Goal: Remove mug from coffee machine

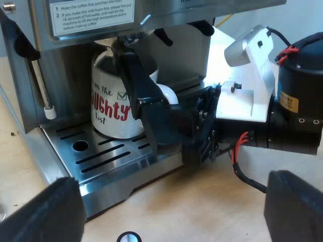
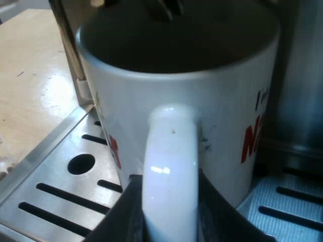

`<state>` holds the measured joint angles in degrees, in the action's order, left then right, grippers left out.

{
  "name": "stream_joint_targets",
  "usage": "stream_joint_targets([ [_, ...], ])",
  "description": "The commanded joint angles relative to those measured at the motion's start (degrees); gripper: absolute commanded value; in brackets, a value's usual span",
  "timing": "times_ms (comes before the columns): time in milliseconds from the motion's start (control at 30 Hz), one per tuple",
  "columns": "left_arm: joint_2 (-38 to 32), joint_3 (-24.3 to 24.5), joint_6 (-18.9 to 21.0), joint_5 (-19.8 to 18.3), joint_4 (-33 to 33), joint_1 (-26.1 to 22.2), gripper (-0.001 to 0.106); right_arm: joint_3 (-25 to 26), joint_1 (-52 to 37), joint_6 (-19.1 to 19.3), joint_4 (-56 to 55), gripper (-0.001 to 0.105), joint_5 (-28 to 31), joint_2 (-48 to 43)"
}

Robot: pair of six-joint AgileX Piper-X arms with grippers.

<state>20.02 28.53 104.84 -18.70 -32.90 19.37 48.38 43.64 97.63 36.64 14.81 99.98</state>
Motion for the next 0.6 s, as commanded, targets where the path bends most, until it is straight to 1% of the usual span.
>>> stream_joint_targets([
  [33,-0.09,0.47,0.14,-0.02,0.21,0.26,0.079,0.48,-0.03,0.22,0.48,0.003,0.42,-0.69],
  [100,-0.09,0.47,0.14,-0.02,0.21,0.26,0.079,0.48,-0.02,0.22,0.48,0.0,0.42,-0.83],
  [367,-0.09,0.47,0.14,-0.02,0.21,0.26,0.079,0.33,-0.02,0.22,-1.6,0.0,0.42,-2.77],
  [467,-0.09,0.47,0.14,-0.02,0.21,0.26,0.079,-0.55,-0.02,0.22,-3.06,0.0,0.42,-4.47],
  [600,-0.09,0.47,0.14,-0.02,0.21,0.26,0.079,-2.97,-0.02,0.22,-3.06,0.0,0.42,-6.5],
])
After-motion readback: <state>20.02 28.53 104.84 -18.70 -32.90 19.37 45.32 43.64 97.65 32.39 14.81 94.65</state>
